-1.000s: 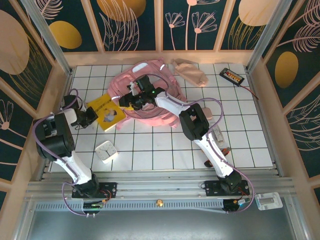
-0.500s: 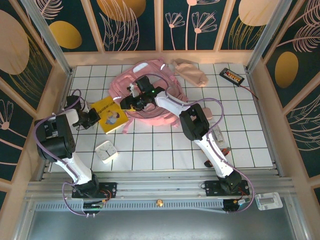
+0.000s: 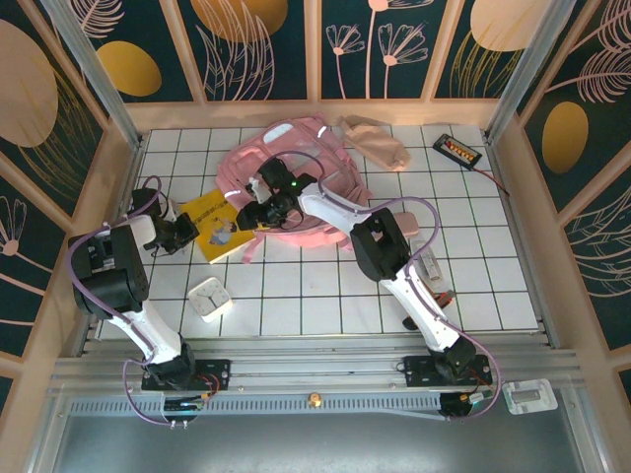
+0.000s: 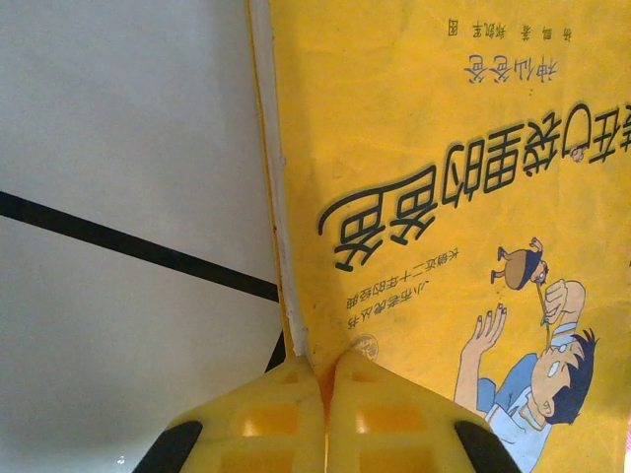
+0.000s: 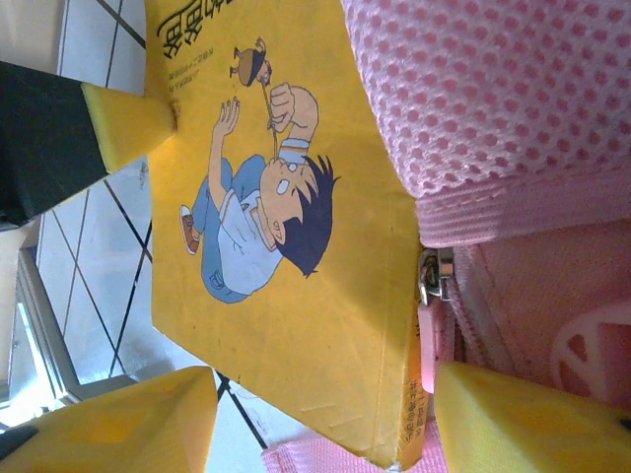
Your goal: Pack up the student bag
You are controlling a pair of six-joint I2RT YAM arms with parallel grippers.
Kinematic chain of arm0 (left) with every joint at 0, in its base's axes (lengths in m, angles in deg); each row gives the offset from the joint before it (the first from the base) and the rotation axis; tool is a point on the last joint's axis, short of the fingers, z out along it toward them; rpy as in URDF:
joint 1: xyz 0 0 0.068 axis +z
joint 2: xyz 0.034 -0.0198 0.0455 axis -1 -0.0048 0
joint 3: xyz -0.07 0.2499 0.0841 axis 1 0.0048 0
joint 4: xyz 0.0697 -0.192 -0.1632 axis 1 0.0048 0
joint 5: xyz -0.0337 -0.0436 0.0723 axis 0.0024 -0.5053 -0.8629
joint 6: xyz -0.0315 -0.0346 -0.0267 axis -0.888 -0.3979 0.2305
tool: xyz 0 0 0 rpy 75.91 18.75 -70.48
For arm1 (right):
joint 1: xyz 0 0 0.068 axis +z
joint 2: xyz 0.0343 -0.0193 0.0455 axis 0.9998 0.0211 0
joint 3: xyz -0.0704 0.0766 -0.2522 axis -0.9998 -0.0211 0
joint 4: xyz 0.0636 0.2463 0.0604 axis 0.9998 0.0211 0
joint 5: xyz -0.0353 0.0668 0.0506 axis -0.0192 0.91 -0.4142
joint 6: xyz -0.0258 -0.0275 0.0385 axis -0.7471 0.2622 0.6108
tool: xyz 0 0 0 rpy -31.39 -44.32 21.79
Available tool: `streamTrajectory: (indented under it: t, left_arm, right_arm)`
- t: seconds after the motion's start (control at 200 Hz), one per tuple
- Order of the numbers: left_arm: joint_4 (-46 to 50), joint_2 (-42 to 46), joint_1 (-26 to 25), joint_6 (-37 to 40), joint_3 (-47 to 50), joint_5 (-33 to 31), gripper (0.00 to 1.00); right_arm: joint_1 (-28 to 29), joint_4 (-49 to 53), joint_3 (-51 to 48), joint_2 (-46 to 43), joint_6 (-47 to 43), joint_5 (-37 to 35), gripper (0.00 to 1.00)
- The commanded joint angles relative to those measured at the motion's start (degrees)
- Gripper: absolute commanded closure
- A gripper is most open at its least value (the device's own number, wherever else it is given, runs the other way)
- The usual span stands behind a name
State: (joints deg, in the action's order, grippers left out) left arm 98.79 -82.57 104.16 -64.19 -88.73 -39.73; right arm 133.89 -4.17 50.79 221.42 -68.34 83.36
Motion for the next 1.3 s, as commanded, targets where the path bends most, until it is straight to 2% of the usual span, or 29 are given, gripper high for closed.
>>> streamTrajectory:
  t: [0.0,0.25,0.42,0.58,0.776,0.861,0.946,1.066,1.161,1.296]
  left_arm:
    - [10.3,-5.5,-2.0,2.1,4.5,-1.3,1.0]
    - [9.1,-6.3,-2.0,1.8,4.9,1.5,1.0]
    - [7.8,-6.6,-2.0,0.5,5.4,4.4,1.0]
    - [7.0,-6.0,-2.0,0.1,7.0,4.9,1.0]
    - [6.0,-5.3,-2.0,-0.7,8.8,5.4,1.0]
    - [6.0,-5.0,-2.0,-0.7,9.2,5.6,1.0]
    - [5.8,-5.0,-2.0,-1.0,9.4,6.0,1.0]
    - [5.3,-5.2,-2.0,-1.3,9.5,6.7,1.0]
    - [5.0,-5.2,-2.1,-1.5,9.7,7.2,1.0]
    - [4.6,-5.0,-2.1,-1.9,9.8,7.9,1.0]
  right_arm:
    - [0.1,9.2,-0.4,2.8,0.1,-2.4,0.39]
    - [0.8,4.9,1.8,5.3,3.2,6.0,0.4]
    - [0.8,5.7,2.0,5.8,3.2,9.0,0.4]
    - [0.8,13.0,2.7,6.9,0.6,6.3,0.4]
    - [2.0,22.6,4.4,7.9,-4.2,-8.9,0.4]
    - [2.5,22.7,4.0,8.1,-5.9,-9.3,0.4]
    - [3.1,20.4,4.2,8.1,-5.2,-6.4,0.4]
    - [3.3,13.6,4.0,6.7,-2.7,1.9,0.4]
    - [2.5,4.4,1.3,3.4,1.5,8.2,0.4]
    - [0.6,-12.2,-9.1,-3.5,10.8,14.6,0.42]
